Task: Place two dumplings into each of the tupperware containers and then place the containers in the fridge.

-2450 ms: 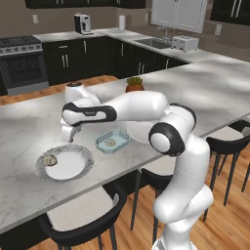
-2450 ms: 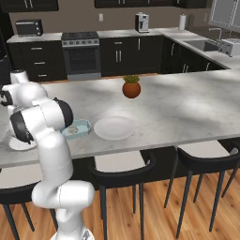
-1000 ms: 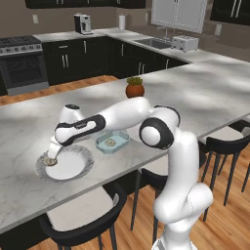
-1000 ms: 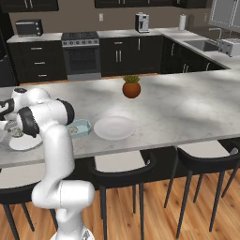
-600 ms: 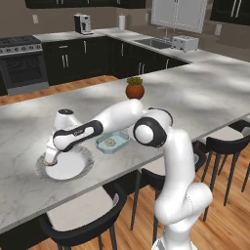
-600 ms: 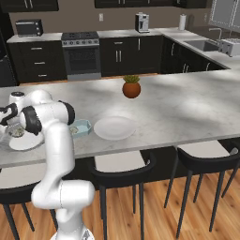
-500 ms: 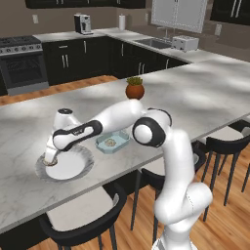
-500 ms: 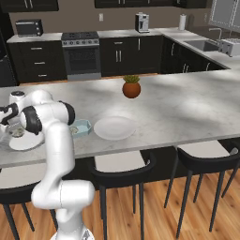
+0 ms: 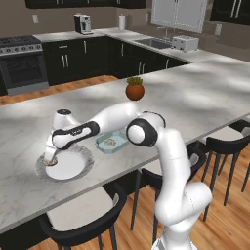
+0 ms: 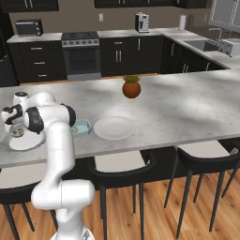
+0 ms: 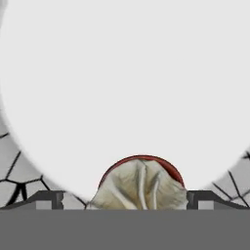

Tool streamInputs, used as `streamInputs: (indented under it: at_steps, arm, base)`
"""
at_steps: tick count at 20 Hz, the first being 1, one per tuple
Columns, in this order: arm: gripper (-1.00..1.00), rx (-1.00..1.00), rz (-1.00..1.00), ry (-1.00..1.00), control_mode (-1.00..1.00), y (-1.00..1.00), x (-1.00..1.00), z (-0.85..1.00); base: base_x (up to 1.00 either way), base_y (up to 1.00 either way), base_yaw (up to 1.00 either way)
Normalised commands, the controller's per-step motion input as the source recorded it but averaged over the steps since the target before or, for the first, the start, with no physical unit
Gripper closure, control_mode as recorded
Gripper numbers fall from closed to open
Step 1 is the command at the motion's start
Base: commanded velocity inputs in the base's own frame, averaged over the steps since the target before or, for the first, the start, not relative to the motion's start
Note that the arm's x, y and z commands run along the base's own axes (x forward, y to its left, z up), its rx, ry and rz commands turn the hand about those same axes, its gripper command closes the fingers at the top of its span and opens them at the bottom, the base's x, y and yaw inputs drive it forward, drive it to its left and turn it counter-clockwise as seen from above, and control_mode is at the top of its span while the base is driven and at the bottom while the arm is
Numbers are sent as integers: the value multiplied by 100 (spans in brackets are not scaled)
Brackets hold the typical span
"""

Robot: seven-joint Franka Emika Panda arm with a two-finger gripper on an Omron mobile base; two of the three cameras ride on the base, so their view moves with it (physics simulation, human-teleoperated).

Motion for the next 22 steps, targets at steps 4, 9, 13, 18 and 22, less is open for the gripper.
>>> streamInputs:
  at_steps: [4, 9, 13, 18, 22]
  arm:
    - [-100, 0, 0, 0, -100, 36, -1, -24]
    - [-100, 0, 0, 0, -100, 23, 13, -19]
    - [-100, -1, -1, 4, -100, 2, 10, -47]
    - [-100, 0, -8, 20, -100, 0, -6, -93]
    - [-100, 0, -9, 21, -100, 0, -17, -100]
  base:
    - [0, 0, 0]
    - [0, 0, 0]
    - [0, 0, 0]
    - [0, 0, 0]
    - [0, 0, 0]
